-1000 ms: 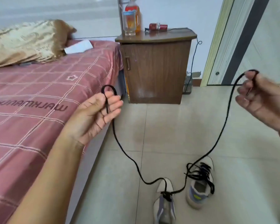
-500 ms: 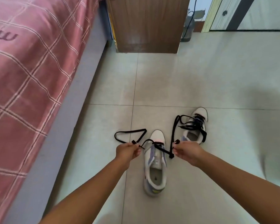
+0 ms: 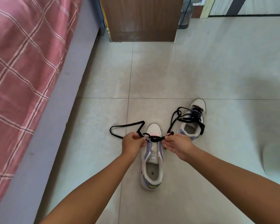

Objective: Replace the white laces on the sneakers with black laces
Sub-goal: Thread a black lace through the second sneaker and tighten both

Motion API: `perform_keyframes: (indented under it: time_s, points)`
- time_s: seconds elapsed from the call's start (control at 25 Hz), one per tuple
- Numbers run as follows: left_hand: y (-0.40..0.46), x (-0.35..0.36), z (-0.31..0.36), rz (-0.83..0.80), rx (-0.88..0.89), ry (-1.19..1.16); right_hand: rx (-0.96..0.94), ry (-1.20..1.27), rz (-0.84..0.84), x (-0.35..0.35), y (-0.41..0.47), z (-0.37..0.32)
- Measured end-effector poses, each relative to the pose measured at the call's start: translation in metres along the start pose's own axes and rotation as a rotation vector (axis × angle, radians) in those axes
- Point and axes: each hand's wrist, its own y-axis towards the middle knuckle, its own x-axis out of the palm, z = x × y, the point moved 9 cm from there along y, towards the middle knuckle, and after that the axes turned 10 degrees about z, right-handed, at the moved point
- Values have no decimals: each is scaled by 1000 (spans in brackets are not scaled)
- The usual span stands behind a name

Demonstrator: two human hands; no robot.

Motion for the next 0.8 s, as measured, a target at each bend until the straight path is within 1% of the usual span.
perform_keyframes:
  time_s: [0.12,0.24,0.36,0.52,0.64,0.8]
  points:
    - [-3,0,7,40,92,98,-78,25,88,-6,0,-3]
    - [-6,3,14,27,151,151,-90,-25,156,-16,-3,1]
    - [-9,5,19,-2,194,184,-65,-29,168,-15,-4,13]
    - [-6,8,20,-26,280,301,-109,66,212,-9,-1,10]
    - [-6,7,21,-35,298,314,-143,116,226,-5,3,7]
    - [-7,7,17,-49,287,325,-207,9,230,-4,7,7]
